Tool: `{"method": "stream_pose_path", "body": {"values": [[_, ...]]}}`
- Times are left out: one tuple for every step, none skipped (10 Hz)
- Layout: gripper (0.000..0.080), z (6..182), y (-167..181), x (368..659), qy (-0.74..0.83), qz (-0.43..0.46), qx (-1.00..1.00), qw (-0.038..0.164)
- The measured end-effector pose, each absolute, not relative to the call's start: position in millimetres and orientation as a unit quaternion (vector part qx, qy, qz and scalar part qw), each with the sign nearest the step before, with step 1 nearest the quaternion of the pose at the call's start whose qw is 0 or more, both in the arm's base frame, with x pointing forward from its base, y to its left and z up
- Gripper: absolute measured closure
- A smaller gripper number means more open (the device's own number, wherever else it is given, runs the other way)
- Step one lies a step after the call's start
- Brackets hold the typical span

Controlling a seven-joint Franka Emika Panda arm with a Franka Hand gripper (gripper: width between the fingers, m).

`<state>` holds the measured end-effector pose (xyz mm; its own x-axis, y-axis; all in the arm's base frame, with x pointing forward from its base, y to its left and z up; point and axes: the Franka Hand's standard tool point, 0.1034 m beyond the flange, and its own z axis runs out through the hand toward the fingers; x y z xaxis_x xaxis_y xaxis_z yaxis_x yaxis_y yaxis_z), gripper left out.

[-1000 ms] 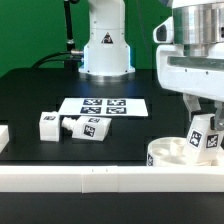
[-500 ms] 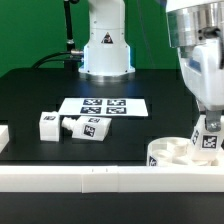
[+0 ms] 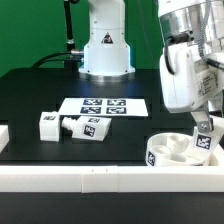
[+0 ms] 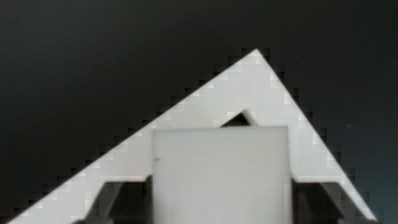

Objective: Assemble stool

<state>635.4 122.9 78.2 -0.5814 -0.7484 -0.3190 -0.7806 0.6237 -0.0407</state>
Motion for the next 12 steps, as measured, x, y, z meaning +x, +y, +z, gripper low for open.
{"method": "stream_pose_path", "body": {"values": [[0.0459, 78.5, 122, 635, 0.895, 0.059, -0.413, 0.159], [0.0459, 79.6, 121, 636, 0.897, 0.064, -0.406, 0.163], [0.0389, 84.6, 118, 637, 0.887, 0.058, -0.427, 0.168], [0.0239, 90.8, 114, 637, 0.882, 0.055, -0.435, 0.171], [0.0239, 96.4, 109, 633, 0.874, 0.051, -0.45, 0.173], [0.0167, 103.9, 102, 627, 0.867, 0.046, -0.464, 0.176], [0.0167, 111.5, 94, 621, 0.861, 0.044, -0.475, 0.177], [0.0152, 120.5, 86, 618, 0.861, 0.046, -0.474, 0.176], [0.0151, 125.9, 83, 618, 0.862, 0.044, -0.472, 0.179], [0.0151, 122.9, 84, 617, 0.862, 0.045, -0.474, 0.177], [0.0151, 122.4, 84, 617, 0.862, 0.045, -0.474, 0.177], [0.0151, 122.4, 84, 617, 0.862, 0.045, -0.474, 0.177]]}}
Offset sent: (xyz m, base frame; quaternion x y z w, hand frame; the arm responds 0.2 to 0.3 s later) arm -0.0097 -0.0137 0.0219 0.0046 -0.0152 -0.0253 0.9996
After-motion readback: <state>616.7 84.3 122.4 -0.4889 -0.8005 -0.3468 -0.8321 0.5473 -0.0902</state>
